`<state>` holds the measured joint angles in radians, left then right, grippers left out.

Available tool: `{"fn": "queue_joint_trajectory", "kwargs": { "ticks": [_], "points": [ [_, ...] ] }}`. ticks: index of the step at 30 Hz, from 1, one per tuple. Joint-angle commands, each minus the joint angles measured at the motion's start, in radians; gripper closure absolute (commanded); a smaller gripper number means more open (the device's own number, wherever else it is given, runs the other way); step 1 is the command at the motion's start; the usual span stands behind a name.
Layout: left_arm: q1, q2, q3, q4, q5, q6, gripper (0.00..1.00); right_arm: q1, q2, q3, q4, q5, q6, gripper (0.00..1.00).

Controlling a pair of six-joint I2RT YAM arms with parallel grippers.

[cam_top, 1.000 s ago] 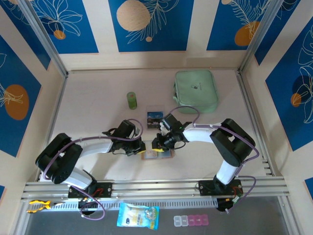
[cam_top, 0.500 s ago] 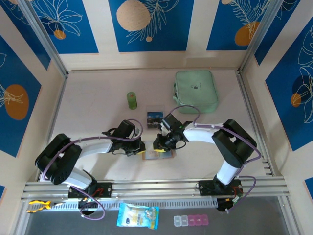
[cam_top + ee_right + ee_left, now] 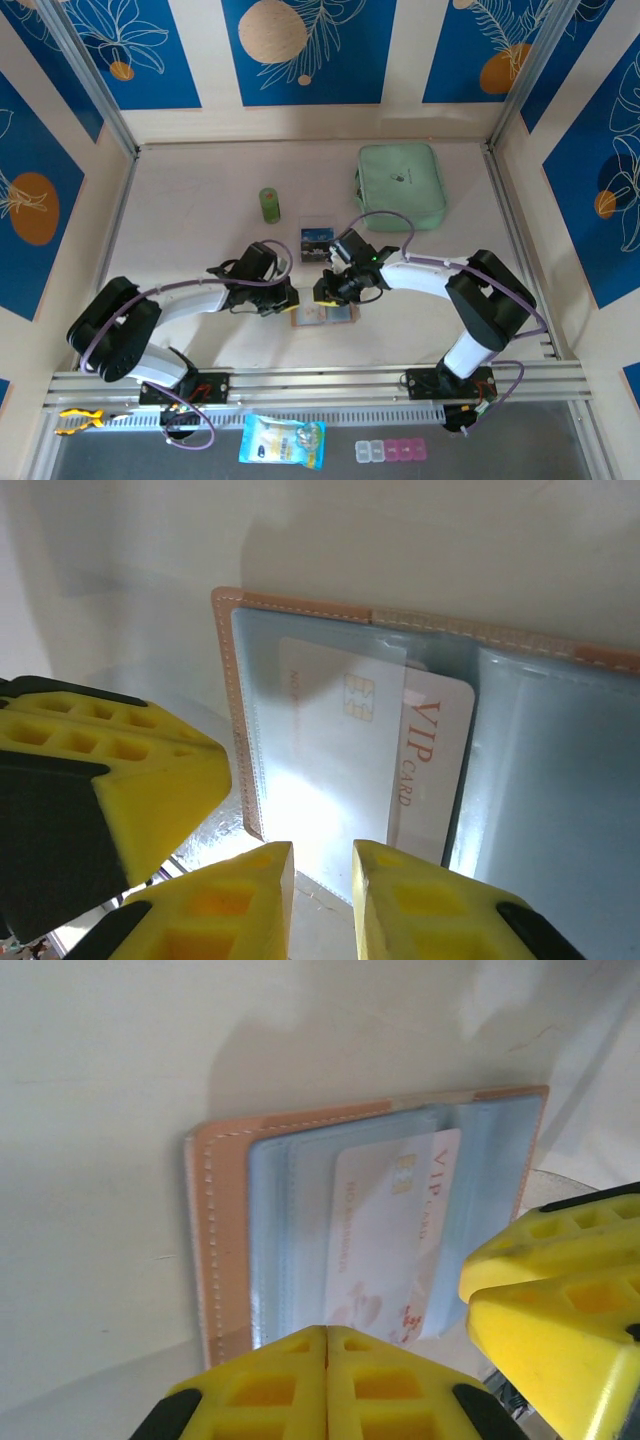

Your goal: Take the credit cards out of the card holder

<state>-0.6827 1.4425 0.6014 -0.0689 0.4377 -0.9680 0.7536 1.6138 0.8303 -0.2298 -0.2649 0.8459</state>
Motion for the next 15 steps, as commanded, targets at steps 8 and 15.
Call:
{"fn": "queue_joint_trajectory", "kwargs": {
  "ticks": [8, 15],
  "points": [
    [-0.048, 0.077, 0.036, 0.041, 0.024, -0.021, 0.95, -0.01, -0.025, -0.01, -0.05, 0.011, -0.011, 0.76],
    [-0.048, 0.087, 0.033, -0.015, -0.008, 0.005, 0.96, -0.017, -0.003, -0.022, -0.046, 0.009, -0.014, 0.73]
  ]
}}
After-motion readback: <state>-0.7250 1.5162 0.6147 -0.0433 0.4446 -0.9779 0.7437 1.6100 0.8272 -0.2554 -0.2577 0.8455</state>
